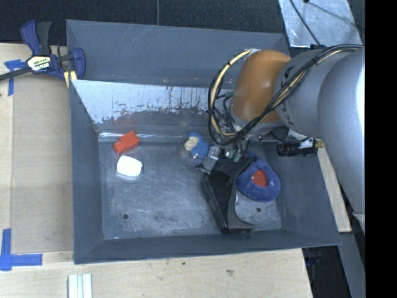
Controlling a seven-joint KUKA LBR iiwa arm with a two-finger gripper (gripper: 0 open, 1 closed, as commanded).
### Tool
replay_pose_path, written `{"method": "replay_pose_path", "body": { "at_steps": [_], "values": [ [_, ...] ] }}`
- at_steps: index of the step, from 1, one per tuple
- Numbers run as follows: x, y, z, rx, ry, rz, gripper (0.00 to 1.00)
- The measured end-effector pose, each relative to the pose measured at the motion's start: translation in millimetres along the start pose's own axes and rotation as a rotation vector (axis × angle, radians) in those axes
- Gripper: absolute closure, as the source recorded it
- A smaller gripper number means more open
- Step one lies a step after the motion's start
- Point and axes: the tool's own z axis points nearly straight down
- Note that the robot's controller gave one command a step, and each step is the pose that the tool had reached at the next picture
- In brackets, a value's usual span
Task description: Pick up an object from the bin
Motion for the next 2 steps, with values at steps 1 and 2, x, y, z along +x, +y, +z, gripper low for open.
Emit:
{"method": "replay_pose_path", "body": {
  "at_steps": [1, 2],
  "values": [
    [3.2, -2, 4, 0.006, 0.009, -0.003, 1.00],
    [23.7, -51, -55, -0.002, -0.017, -0.453, 1.00]
  ]
}}
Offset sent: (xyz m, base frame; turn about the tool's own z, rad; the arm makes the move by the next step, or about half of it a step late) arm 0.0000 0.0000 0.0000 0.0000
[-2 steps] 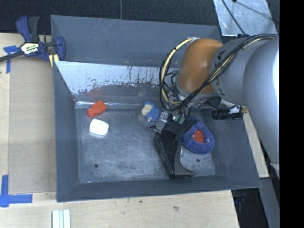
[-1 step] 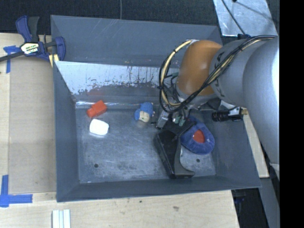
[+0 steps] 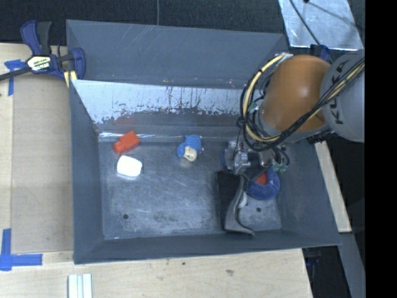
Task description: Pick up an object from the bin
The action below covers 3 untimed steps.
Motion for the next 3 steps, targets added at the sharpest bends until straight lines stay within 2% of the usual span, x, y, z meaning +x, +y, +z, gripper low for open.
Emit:
{"method": "replay_pose_path", "body": {
  "at_steps": [1, 2, 3],
  "values": [
    [-1.4, 2, 1, -0.002, -0.007, 0.002, 0.00],
    [-37.7, -14, 47, -0.004, 0.017, 0.004, 0.00],
    [50.8, -54, 48, 0.003, 0.021, -0.059, 0.00]
  ]
}}
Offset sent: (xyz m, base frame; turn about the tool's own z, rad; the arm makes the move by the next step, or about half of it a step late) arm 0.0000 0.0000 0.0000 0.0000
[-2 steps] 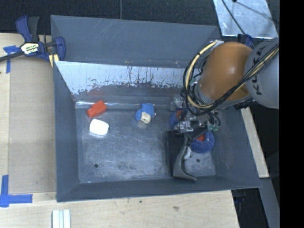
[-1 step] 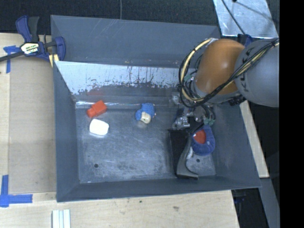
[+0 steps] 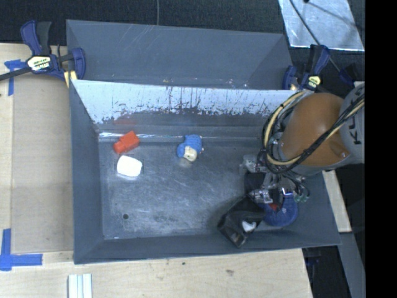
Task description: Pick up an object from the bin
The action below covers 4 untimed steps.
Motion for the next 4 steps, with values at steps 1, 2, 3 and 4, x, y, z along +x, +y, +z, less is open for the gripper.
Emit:
{"method": "replay_pose_path", "body": {
  "at_steps": [1, 2, 3, 4],
  "values": [
    [7.1, -34, 5, -0.012, -0.005, -0.256, 0.00],
    [13.2, -37, 9, -0.010, 0.016, -0.254, 1.00],
    [-35.0, -46, -112, -0.003, 0.001, -0.335, 1.00],
    [-40.5, -40, -217, -0.009, 0.003, -1.108, 1.00]
  ]
}}
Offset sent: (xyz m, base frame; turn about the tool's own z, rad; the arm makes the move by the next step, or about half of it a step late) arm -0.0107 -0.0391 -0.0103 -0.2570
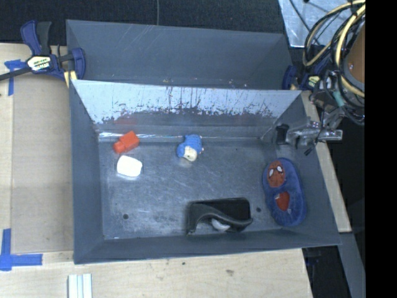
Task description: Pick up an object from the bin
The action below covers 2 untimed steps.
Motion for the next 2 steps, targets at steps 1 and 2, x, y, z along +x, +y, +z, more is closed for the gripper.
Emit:
{"method": "replay_pose_path", "body": {
  "at_steps": [1, 2],
  "values": [
    [0.6, 0.8, 1.8, -0.006, 0.001, 0.002, 1.00],
    [0.8, 0.9, 1.9, -0.008, 0.002, 0.003, 1.00]
  ]
}}
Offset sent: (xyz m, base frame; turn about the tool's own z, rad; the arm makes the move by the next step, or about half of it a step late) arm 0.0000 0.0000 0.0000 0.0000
